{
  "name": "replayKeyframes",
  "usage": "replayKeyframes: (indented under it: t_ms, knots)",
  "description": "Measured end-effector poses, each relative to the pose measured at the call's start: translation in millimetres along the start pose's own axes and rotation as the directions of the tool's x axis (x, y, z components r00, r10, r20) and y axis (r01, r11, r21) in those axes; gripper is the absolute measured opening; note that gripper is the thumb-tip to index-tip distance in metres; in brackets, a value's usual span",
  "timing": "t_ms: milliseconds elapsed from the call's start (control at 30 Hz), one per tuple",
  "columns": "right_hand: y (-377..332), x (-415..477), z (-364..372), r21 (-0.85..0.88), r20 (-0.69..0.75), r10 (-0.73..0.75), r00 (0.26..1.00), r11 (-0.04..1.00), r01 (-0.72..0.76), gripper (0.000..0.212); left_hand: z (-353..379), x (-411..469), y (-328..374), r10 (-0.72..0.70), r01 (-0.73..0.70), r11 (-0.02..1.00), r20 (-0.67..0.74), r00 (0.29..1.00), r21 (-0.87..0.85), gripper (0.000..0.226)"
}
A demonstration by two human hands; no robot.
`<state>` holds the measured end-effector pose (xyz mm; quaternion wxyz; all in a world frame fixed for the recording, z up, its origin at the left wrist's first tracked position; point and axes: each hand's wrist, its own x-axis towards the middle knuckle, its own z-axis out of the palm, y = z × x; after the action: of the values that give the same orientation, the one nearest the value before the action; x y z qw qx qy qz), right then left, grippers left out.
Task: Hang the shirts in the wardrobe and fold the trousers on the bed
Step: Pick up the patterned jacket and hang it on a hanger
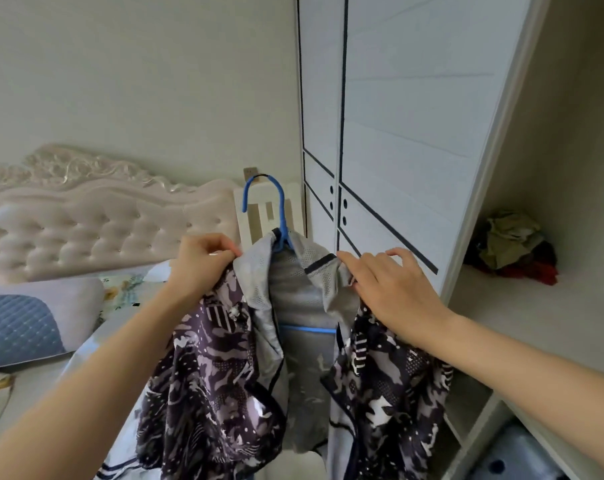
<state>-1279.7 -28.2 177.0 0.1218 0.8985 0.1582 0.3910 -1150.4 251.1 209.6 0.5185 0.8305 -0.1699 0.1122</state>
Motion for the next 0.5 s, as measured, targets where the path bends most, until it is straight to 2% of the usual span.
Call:
replayKeyframes:
  t_ms: [100,133,167,233,300,333,400,500]
  knots:
    - [1,-6,-1,-0.028,-0.083,0.003,0.997,1.000,-0.005,0.040,5,-9,4,0.091,-0.107,0.989,0.161,0.983,0.097,0.025]
    - [1,-8,-2,-0.002,-0.081,0.000,0.997,1.000,0.000,0.039,5,-12,4,0.128,-0.150,0.985,0.229,0.965,0.080,0.019]
    - [1,-10,-3,0.044,-0.060,0.003,0.998,0.999,-0.001,0.039,4,-16,3,0.165,-0.184,0.982,0.308,0.937,0.034,0.016]
    - [0,-14,-6,0.156,0.012,0.043,0.999,0.987,-0.044,0.044,2,-21,-6,0.214,-0.242,0.970,0.476,0.853,-0.004,0.035]
    - [2,-18,-10,0.221,0.075,0.090,0.993,0.970,-0.104,0.050,2,-24,-18,0.196,-0.301,0.950,0.591,0.783,0.084,0.039]
    - [4,-20,-13,0.232,0.098,0.103,0.990,0.965,-0.124,0.051,3,-25,-25,0.182,-0.325,0.936,0.601,0.778,0.137,0.036]
    - [8,-22,-18,0.230,0.119,0.108,0.987,0.964,-0.133,0.050,5,-21,-39,0.182,-0.376,0.890,0.552,0.813,0.259,0.036]
    - [16,-25,-26,0.206,0.089,0.105,0.990,0.971,-0.122,0.048,8,-13,-49,0.123,-0.420,0.746,0.513,0.849,0.516,0.030]
